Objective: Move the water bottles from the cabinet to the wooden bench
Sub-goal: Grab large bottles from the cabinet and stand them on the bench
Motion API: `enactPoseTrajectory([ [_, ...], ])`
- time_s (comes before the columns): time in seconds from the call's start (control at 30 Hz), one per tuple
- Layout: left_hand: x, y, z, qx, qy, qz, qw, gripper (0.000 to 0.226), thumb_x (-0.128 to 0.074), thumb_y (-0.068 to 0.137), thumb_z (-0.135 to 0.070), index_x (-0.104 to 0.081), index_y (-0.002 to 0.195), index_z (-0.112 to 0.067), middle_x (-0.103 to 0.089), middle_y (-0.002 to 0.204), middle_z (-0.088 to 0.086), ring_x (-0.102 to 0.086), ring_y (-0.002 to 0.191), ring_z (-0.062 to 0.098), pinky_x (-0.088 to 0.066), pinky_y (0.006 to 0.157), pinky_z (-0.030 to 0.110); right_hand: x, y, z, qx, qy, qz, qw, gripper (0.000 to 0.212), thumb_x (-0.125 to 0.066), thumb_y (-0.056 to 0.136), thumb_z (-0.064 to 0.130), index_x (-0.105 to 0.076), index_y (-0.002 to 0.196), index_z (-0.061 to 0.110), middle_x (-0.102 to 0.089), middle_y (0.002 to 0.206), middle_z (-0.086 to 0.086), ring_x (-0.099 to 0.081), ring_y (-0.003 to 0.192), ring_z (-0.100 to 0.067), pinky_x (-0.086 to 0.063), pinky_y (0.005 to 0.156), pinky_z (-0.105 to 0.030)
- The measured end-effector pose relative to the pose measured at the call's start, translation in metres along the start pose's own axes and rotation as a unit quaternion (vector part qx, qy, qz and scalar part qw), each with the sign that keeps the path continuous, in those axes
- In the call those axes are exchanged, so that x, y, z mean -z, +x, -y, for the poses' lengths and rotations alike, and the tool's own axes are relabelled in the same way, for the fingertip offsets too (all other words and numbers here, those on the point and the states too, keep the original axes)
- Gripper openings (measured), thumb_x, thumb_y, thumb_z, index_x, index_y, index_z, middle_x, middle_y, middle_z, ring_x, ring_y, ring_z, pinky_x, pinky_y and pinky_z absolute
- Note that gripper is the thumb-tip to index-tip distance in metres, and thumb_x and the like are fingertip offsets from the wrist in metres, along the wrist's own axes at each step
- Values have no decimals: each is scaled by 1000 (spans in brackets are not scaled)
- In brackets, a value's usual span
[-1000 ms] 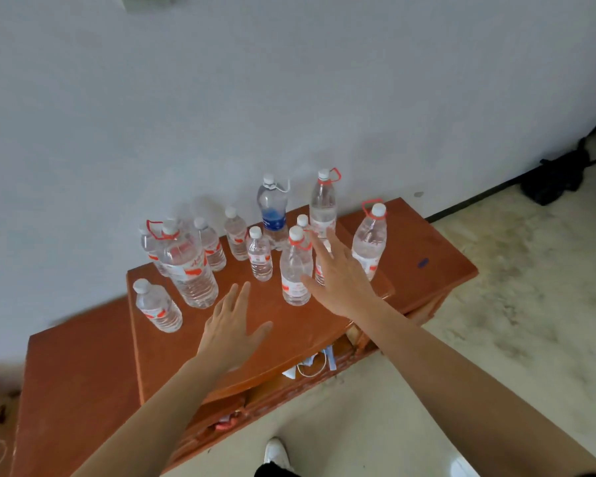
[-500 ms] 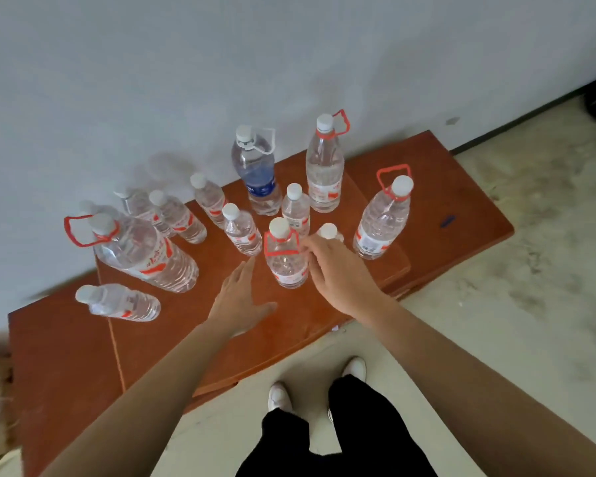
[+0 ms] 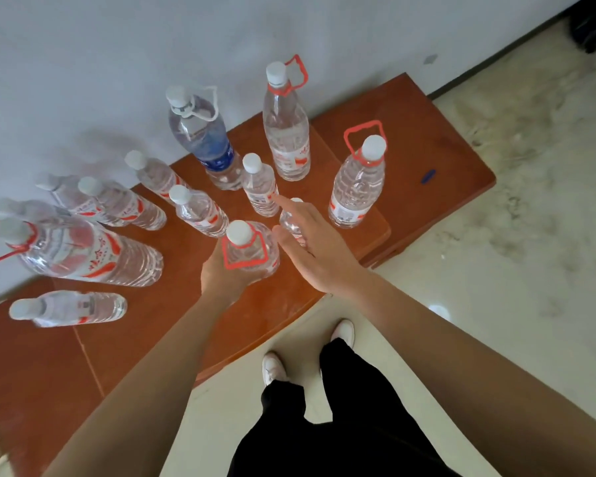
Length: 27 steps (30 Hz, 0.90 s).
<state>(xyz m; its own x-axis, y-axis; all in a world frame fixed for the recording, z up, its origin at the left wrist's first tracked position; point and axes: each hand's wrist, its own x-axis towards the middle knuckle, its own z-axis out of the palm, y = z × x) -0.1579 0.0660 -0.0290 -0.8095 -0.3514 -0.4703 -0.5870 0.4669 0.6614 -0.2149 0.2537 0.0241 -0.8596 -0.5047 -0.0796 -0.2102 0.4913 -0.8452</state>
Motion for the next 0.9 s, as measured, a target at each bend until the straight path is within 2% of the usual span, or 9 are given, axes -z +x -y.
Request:
enactPoseTrajectory([
  [0.17, 1, -18, 15, -97, 235, 42, 966, 81, -86, 64, -58, -46, 133, -42, -62, 125, -18, -60, 116, 14, -47, 104, 43, -7, 0, 13, -104, 91, 106, 985, 63, -36, 101, 65, -54, 142, 20, -61, 139, -2, -52, 135, -20, -43, 111, -36],
  [0.27, -3, -13, 20, -94, 326, 119, 933, 98, -87, 64, -55, -34, 146, -41, -44, 151, -9, -36, 143, 25, -24, 118, 58, -1, -14, 2, -308, 233, 212, 898, 70, -53, 88, 75, -58, 138, 27, -67, 121, -3, -65, 118, -22, -51, 106, -46],
  [0.33, -9, -12, 16, -99, 321, 159, 928, 104, -89, 63, -51, -29, 148, -41, -38, 154, -4, -29, 146, 28, -21, 118, 59, 6, -25, -11, -392, 364, 207, 819, 51, -67, 92, 51, -60, 136, 25, -66, 127, -13, -73, 95, -21, -57, 95, -48],
  [0.4, -21, -6, 20, -107, 293, 183, 932, 107, -90, 60, -50, -27, 147, -41, -37, 154, -3, -26, 147, 29, -20, 118, 59, 14, -37, -26, -428, 408, 157, 791, 43, -65, 95, 22, -60, 137, 26, -60, 134, -12, -71, 66, -12, -59, 86, -43],
  [0.47, -36, 1, 31, -106, 280, 217, 929, 112, -88, 56, -56, -26, 148, -40, -36, 156, -5, -21, 150, 27, -13, 123, 56, 17, -46, -42, -445, 383, 124, 800, 44, -62, 93, 14, -63, 133, 29, -63, 129, -8, -56, 46, -5, -56, 71, -30],
  [0.57, -59, 14, 54, -102, 305, 220, 921, 130, -70, 33, -81, -16, 146, -49, -27, 161, -6, -11, 153, 28, -10, 118, 69, 16, -58, -68, -459, 337, 124, 813, 45, -73, 89, 17, -65, 129, 36, -71, 108, -3, -36, 43, -5, -47, 59, -21],
  [0.67, -67, 9, 51, -95, 325, 220, 915, 130, -88, 45, -65, -13, 150, -49, -19, 164, -7, -2, 154, 31, 0, 110, 81, 14, -68, -88, -442, 275, 146, 841, 63, -88, 78, 25, -61, 133, 37, -68, 110, -5, -41, 49, -8, -38, 48, -21],
  [0.8, -74, -2, 43, -104, 396, 196, 891, 122, -90, 58, -55, -13, 153, -45, -18, 165, -6, -1, 154, 30, 2, 107, 83, -2, -75, -102, -360, 12, 225, 905, 89, -95, 62, 44, -55, 140, 29, -60, 126, 10, -58, 104, -13, -42, 80, -24],
  [0.9, -76, 1, 53, -111, 444, 192, 868, 111, -78, 66, -66, -14, 153, -40, -22, 164, -3, -5, 154, 32, 7, 106, 81, -22, -84, -110, -338, -42, 245, 908, 73, -91, 64, 51, -60, 127, 31, -61, 107, 12, -56, 99, -12, -41, 76, -24],
])
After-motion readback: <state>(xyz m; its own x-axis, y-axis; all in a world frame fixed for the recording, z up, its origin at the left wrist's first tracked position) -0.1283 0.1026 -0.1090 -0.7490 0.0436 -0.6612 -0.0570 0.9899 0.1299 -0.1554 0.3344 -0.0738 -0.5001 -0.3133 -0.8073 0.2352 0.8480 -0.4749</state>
